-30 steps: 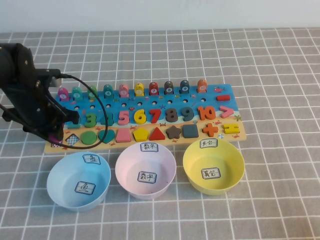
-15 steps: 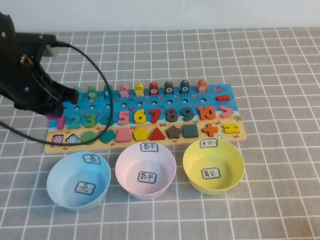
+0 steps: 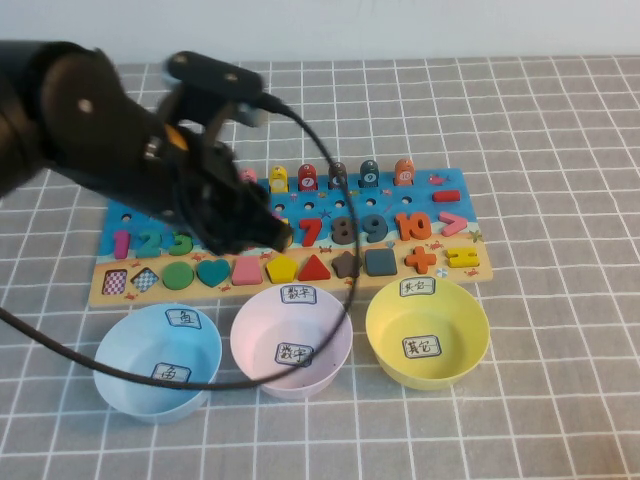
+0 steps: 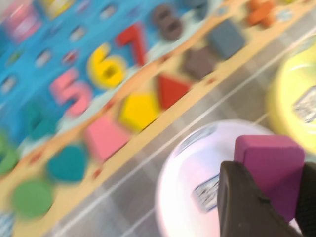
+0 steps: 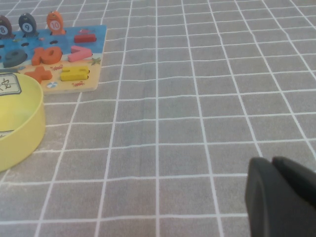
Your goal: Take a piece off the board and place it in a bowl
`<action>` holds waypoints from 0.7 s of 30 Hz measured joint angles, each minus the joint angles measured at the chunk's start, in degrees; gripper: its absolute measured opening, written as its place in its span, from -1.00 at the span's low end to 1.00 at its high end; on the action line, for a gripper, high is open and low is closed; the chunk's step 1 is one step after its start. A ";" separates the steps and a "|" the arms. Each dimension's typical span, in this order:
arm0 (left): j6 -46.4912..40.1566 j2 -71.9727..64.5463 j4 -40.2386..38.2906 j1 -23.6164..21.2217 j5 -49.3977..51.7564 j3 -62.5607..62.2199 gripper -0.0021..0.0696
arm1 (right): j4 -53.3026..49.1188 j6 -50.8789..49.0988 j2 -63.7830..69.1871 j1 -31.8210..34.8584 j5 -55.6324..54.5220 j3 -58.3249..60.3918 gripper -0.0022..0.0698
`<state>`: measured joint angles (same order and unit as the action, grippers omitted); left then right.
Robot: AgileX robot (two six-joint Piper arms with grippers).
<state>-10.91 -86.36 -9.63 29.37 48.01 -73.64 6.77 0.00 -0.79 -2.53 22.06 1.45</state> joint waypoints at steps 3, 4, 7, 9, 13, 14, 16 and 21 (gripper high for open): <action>-3.08 -0.96 -1.33 3.31 -2.63 0.00 -0.40 | 0.00 0.00 0.00 0.00 0.00 0.00 -0.99; -3.57 -1.26 -1.55 4.35 -3.16 0.00 -0.40 | 0.00 0.00 0.00 0.00 0.00 0.00 -0.99; -4.30 -2.83 -1.71 6.71 -3.35 0.00 -0.40 | 0.00 0.00 0.00 0.00 0.00 0.00 -0.99; -4.42 -4.14 -1.80 7.98 -3.49 0.00 -0.41 | 0.00 0.00 0.00 0.00 0.00 0.00 -0.99; -4.54 -7.03 -1.93 10.21 -4.97 0.00 -0.41 | 0.00 0.00 0.00 0.00 0.00 0.00 -0.99; -4.54 -7.79 -1.93 10.91 -5.61 0.00 -0.41 | 0.00 0.00 0.00 0.00 0.00 0.00 -0.99; -4.67 -9.15 -1.93 12.29 -7.04 0.00 -0.41 | 0.00 0.00 0.00 0.00 0.00 0.00 -0.99; -7.15 -13.25 -2.02 16.20 -7.75 -1.93 -0.41 | 0.00 0.00 0.00 0.00 0.00 0.00 -0.99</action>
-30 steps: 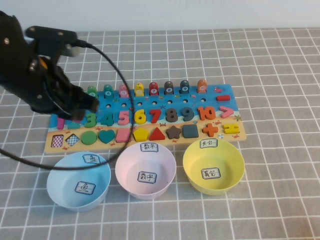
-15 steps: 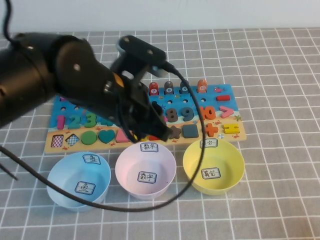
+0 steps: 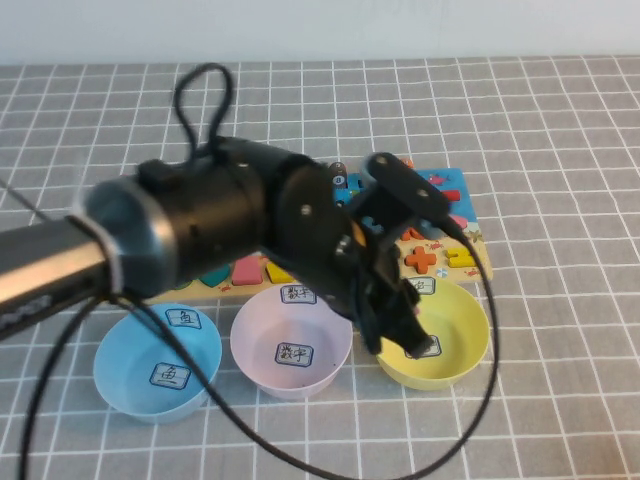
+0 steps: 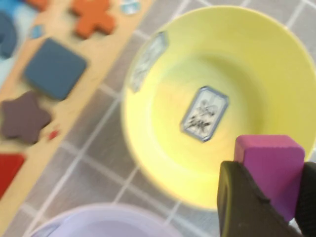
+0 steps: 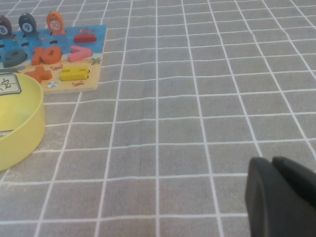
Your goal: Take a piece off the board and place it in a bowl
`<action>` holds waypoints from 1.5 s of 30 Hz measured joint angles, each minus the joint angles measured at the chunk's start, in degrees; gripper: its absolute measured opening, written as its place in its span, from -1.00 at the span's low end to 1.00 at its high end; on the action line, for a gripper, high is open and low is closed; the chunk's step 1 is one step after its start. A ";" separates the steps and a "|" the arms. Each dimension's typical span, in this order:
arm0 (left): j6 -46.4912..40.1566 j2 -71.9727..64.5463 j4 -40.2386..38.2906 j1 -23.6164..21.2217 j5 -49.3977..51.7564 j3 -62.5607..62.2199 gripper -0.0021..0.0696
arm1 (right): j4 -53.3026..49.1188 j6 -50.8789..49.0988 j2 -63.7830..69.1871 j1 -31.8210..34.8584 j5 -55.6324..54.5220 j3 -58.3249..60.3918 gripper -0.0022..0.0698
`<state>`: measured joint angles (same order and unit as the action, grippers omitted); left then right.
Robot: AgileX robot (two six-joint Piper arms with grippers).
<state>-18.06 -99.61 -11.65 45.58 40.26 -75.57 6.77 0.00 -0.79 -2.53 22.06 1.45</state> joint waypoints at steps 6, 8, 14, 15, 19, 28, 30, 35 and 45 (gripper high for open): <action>0.91 -6.01 -0.33 1.21 5.92 -8.11 -0.41 | 0.00 0.00 0.00 0.00 0.00 0.00 -0.99; 1.15 -7.80 -0.33 1.21 7.32 -10.34 -0.41 | 0.00 0.00 0.00 0.00 0.00 0.00 -0.99; -0.50 -11.17 2.17 1.40 8.48 -11.51 -0.41 | 0.00 0.00 0.00 0.00 0.00 0.00 -0.99; -0.77 -11.47 2.56 1.40 8.48 -11.51 -0.41 | 0.00 0.00 0.00 0.00 0.00 0.00 -0.99; -1.21 -12.95 3.20 1.40 7.96 -12.10 -0.41 | 0.00 0.00 0.00 0.00 0.00 0.00 -0.99; -1.79 -15.52 3.45 0.32 8.07 -13.49 -0.41 | 0.00 0.00 0.00 0.00 0.00 0.00 -0.99; -1.88 -15.79 3.45 0.30 7.43 -13.49 -0.41 | 0.00 0.00 0.00 0.00 0.00 0.00 -0.99; -1.88 -16.04 3.45 0.20 6.04 -13.49 -0.41 | 0.00 0.00 0.00 0.00 0.00 0.00 -0.99; -2.02 -18.08 3.71 0.20 6.95 -13.52 -0.41 | 0.00 0.00 0.00 0.00 0.00 0.00 -0.99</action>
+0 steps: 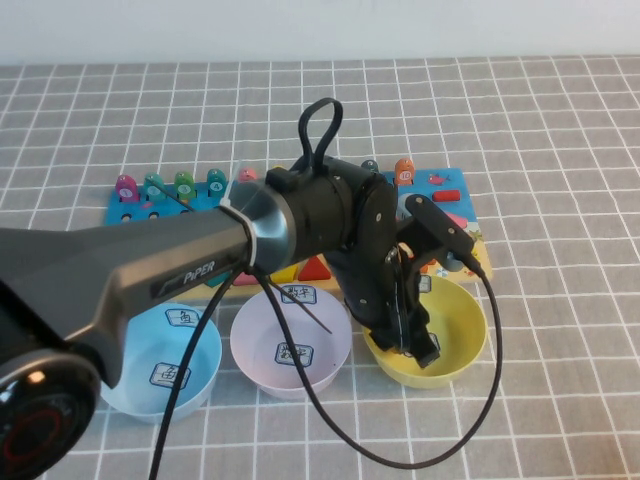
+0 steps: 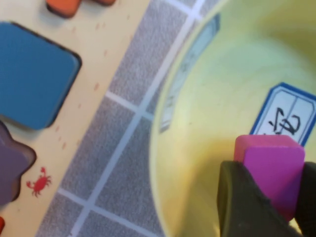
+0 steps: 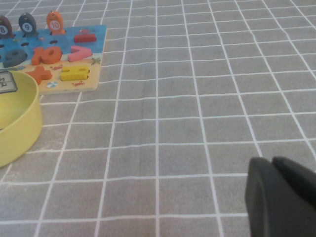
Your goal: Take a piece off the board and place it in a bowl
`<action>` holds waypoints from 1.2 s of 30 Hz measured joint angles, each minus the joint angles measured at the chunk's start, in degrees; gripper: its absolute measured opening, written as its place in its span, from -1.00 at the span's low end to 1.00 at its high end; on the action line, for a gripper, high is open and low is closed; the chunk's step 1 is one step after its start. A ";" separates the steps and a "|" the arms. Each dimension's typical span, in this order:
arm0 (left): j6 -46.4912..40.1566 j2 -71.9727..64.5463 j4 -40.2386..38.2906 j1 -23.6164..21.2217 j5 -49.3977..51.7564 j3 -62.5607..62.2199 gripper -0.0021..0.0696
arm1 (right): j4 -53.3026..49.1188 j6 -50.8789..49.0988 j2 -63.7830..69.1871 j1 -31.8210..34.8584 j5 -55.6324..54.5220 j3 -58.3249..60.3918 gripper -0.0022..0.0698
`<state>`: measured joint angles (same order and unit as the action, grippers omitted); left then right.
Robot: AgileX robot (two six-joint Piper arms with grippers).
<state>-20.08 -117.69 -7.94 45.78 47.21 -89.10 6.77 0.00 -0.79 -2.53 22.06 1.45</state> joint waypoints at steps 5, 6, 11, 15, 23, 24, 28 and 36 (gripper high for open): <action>0.00 -0.13 0.92 0.00 0.72 0.00 -0.41 | 0.00 0.00 0.00 0.00 0.00 0.00 -0.99; 0.00 -0.13 0.92 0.00 0.72 0.00 -0.41 | 0.00 0.00 0.00 0.00 0.00 0.00 -0.99; 0.00 -0.13 1.04 0.00 0.85 0.00 -0.41 | 0.00 0.00 0.00 0.00 0.00 0.00 -0.99; 0.00 -0.13 1.04 0.00 0.98 0.00 -0.40 | 0.00 0.00 0.00 0.00 0.00 0.00 -0.99; 0.00 -0.13 1.04 0.00 1.01 0.00 -0.16 | 0.00 0.00 0.00 0.00 0.00 0.00 -0.99; 0.00 -0.13 1.04 0.00 1.11 0.00 -0.15 | 0.00 0.00 0.00 0.00 0.00 0.00 -0.99; 0.00 -0.03 1.04 0.00 1.11 0.00 -0.13 | 0.00 0.00 0.00 0.00 0.00 0.00 -0.99; 0.14 5.17 0.16 0.00 1.21 0.00 -0.12 | 0.00 0.00 0.00 0.00 0.00 0.00 -0.99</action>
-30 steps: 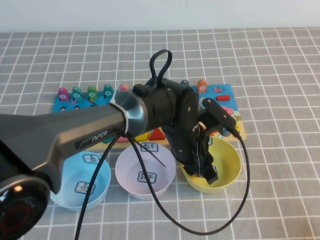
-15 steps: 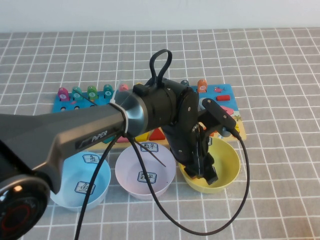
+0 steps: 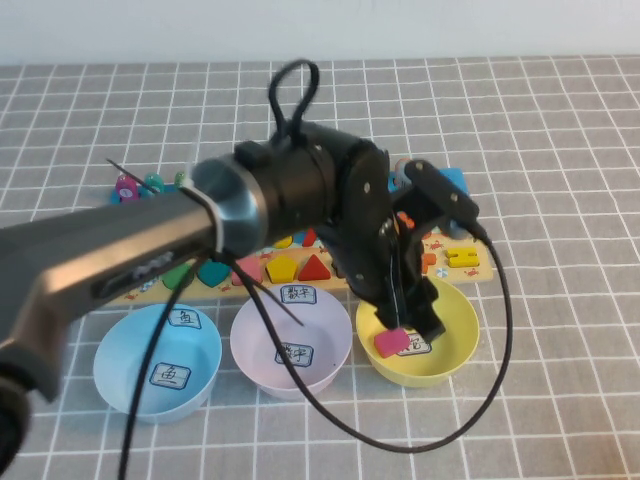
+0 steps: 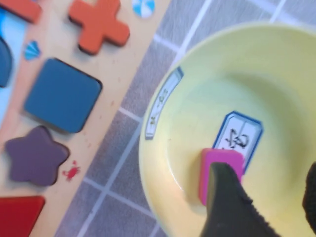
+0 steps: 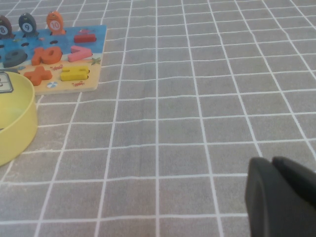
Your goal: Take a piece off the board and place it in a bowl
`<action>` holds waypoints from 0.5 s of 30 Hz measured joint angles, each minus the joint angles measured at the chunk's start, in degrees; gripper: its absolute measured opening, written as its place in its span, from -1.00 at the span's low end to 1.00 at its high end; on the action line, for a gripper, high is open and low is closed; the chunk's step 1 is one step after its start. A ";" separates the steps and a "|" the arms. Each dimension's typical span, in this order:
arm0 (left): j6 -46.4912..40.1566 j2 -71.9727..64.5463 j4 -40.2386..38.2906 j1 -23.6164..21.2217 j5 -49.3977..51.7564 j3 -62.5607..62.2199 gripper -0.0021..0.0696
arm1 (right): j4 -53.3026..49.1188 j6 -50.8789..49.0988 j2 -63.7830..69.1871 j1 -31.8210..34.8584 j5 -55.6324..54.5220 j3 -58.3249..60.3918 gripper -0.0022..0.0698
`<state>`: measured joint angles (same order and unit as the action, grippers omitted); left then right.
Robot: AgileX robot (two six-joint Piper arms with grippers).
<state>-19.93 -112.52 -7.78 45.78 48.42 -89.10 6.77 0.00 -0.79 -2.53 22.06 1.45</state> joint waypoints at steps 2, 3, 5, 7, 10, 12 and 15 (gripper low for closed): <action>0.88 1.77 -0.16 0.00 0.27 0.00 -0.12 | 0.00 0.00 0.00 0.00 0.00 0.00 -0.99; 1.51 2.50 -0.16 0.00 0.45 0.00 -0.12 | 0.00 0.00 0.00 0.00 0.00 0.00 -0.99; 2.15 4.19 -0.16 0.00 0.85 0.00 -0.15 | 0.00 0.00 0.00 0.00 0.00 0.00 -0.99; 2.22 6.28 -0.16 0.00 1.63 0.00 -0.26 | 0.00 0.00 0.00 0.00 0.00 0.00 -0.99; 2.34 9.67 -0.16 0.00 2.48 0.31 -0.61 | 0.00 0.00 0.00 0.00 0.00 0.00 -0.99; 2.34 12.89 -0.16 0.00 1.21 2.25 -0.80 | 0.00 0.00 0.00 0.00 0.00 0.00 -0.99; 2.34 18.81 -0.16 -0.10 -3.75 8.26 -0.90 | 0.00 0.00 0.00 0.00 0.00 0.00 -0.99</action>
<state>-17.59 -93.71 -7.93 45.68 44.67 -80.84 6.77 0.00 -0.79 -2.53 22.06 1.45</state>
